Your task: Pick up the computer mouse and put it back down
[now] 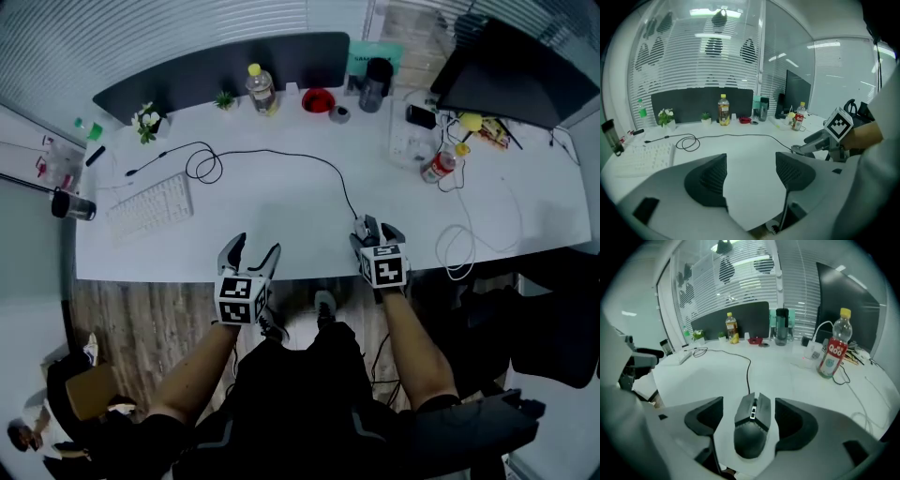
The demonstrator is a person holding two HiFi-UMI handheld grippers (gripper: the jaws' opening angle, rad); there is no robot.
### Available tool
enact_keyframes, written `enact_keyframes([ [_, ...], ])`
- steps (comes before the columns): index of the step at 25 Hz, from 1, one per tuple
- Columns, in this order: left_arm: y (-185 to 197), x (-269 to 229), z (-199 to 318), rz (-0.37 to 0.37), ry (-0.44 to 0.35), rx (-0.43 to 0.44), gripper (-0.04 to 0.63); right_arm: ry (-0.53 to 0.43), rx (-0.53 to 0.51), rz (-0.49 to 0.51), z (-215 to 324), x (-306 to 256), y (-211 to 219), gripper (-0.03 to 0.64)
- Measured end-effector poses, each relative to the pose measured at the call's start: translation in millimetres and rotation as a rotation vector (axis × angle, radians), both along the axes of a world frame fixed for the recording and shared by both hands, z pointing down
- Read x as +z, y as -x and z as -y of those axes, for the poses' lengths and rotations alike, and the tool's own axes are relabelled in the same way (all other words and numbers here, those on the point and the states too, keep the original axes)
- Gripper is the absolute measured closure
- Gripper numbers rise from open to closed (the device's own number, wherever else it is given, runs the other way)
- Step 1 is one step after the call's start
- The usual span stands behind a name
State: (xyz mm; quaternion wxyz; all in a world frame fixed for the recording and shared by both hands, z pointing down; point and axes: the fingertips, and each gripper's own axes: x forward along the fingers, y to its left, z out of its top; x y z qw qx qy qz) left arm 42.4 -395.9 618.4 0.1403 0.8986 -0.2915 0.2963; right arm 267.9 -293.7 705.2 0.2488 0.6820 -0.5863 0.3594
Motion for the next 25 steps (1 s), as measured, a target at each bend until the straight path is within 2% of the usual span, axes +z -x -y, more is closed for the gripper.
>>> enact_keyframes([
  [6, 32, -61, 19, -0.052, -0.130, -0.008, 0.253, -0.129, -0.007, -0.004, 17, -84, 9, 0.285],
  [11, 35, -126, 22, -0.177, -0.161, 0.046, 0.253, -0.253, -0.045, -0.006, 35, -159, 31, 0.285],
  [15, 41, -170, 21, -0.229, -0.188, 0.070, 0.253, -0.352, -0.072, -0.057, 46, -223, 45, 0.311],
  [21, 66, -255, 37, -0.316, -0.278, 0.054, 0.253, -0.494, -0.097, -0.121, 54, -309, 61, 0.313],
  [25, 83, -291, 47, -0.357, -0.346, 0.021, 0.253, -0.575, -0.083, -0.112, 57, -345, 72, 0.351],
])
